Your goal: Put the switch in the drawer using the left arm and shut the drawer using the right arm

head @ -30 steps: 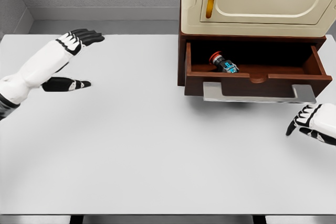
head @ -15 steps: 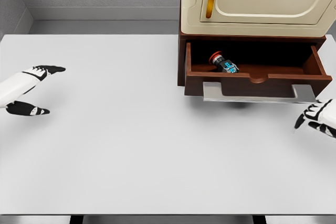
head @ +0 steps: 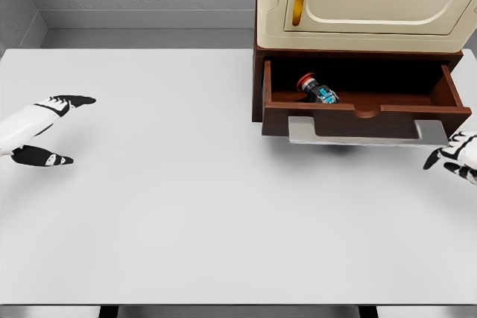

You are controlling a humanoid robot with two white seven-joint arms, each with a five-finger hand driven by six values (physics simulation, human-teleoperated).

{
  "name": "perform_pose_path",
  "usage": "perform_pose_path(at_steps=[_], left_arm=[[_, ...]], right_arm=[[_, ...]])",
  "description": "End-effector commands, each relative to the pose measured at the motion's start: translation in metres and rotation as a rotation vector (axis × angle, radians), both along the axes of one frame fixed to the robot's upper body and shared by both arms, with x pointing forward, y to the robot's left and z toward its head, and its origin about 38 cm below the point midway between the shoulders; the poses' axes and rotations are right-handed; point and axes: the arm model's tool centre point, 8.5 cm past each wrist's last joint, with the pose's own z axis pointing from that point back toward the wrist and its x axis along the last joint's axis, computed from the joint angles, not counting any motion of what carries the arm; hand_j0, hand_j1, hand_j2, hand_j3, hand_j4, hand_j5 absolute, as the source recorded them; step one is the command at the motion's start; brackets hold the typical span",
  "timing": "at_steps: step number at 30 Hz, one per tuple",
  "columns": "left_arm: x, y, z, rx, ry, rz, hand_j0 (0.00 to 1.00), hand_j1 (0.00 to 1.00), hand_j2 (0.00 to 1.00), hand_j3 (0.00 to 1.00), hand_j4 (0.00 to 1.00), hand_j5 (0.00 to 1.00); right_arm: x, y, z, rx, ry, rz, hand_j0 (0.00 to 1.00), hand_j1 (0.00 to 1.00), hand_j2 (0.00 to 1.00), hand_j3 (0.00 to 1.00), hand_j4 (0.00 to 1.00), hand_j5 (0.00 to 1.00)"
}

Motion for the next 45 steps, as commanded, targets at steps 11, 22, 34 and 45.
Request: perform_pose_path(at_steps=[11, 22, 34, 45], left_arm=[[0.000, -0.001, 0.000, -0.010, 0.000, -0.001, 1.00, 1.00, 1.00, 1.00, 1.00, 1.00], [0.000, -0.003, 0.000, -0.010, 0.003, -0.006, 1.00, 1.00, 1.00, 1.00, 1.00, 1.00], [0.000, -0.003, 0.000, -0.010, 0.003, -0.006, 1.00, 1.00, 1.00, 1.00, 1.00, 1.00], [0.000, -0.004, -0.001, -0.013, 0.003, -0.006, 1.00, 1.00, 1.00, 1.00, 1.00, 1.00]], right_arm=[[0.000, -0.004, -0.021, 0.054, -0.004, -0.057, 0.54, 0.54, 0.54, 0.54, 0.54, 0.54], [0.008, -0.011, -0.024, 0.068, -0.029, -0.099, 0.55, 0.55, 0.55, 0.55, 0.55, 0.55], [0.022, 0.000, -0.027, 0.092, -0.050, -0.085, 0.56, 0.56, 0.56, 0.56, 0.56, 0.56], [0.010, -0.031, -0.027, -0.002, 0.012, -0.119, 0.45, 0.45, 0.45, 0.45, 0.45, 0.45]])
